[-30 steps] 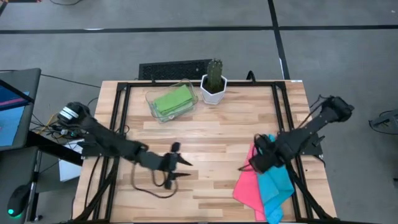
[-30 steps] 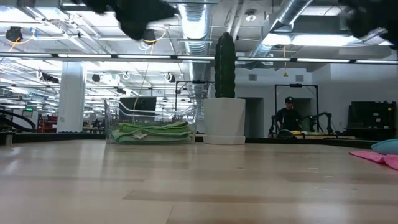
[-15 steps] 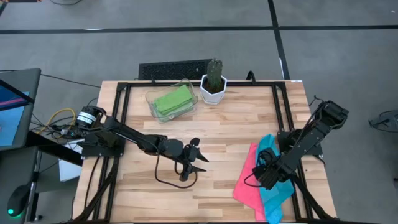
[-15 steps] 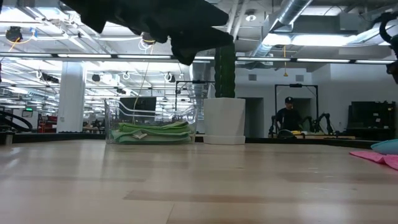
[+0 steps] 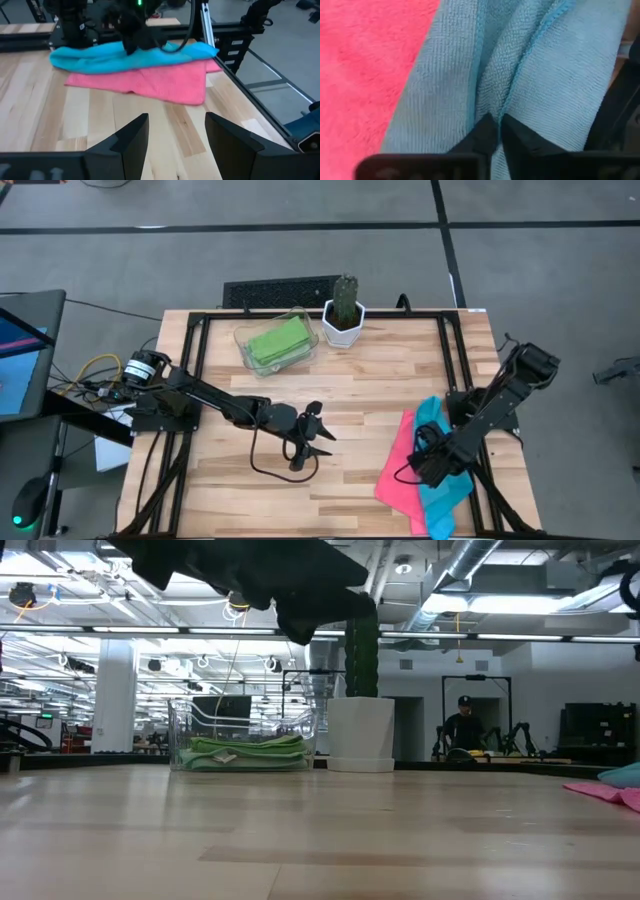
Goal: Fold microfiber towels
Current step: Fold the blue microfiber towel
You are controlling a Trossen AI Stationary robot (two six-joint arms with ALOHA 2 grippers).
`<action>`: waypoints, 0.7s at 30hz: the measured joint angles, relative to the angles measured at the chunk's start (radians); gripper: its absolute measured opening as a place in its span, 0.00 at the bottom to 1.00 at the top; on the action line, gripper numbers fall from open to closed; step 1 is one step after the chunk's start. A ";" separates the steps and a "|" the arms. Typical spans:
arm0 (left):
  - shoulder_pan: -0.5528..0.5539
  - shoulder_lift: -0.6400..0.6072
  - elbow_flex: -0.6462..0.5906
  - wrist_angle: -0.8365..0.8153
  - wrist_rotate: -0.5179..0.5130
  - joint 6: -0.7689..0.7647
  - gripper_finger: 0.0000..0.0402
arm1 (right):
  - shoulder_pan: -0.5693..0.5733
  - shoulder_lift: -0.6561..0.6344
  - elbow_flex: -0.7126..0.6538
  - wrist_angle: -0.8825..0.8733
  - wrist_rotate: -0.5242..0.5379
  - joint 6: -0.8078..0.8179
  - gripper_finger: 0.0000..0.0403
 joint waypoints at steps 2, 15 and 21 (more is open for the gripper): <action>0.000 0.000 0.000 -0.009 -0.001 0.002 0.47 | 0.005 -0.016 0.015 -0.019 0.002 -0.001 0.06; 0.123 0.000 0.016 0.061 0.100 0.087 0.47 | 0.008 -0.079 0.204 -0.146 0.107 -0.164 0.02; 0.207 0.037 0.097 0.054 0.283 0.116 0.47 | 0.031 -0.009 0.209 0.004 0.105 -0.297 0.05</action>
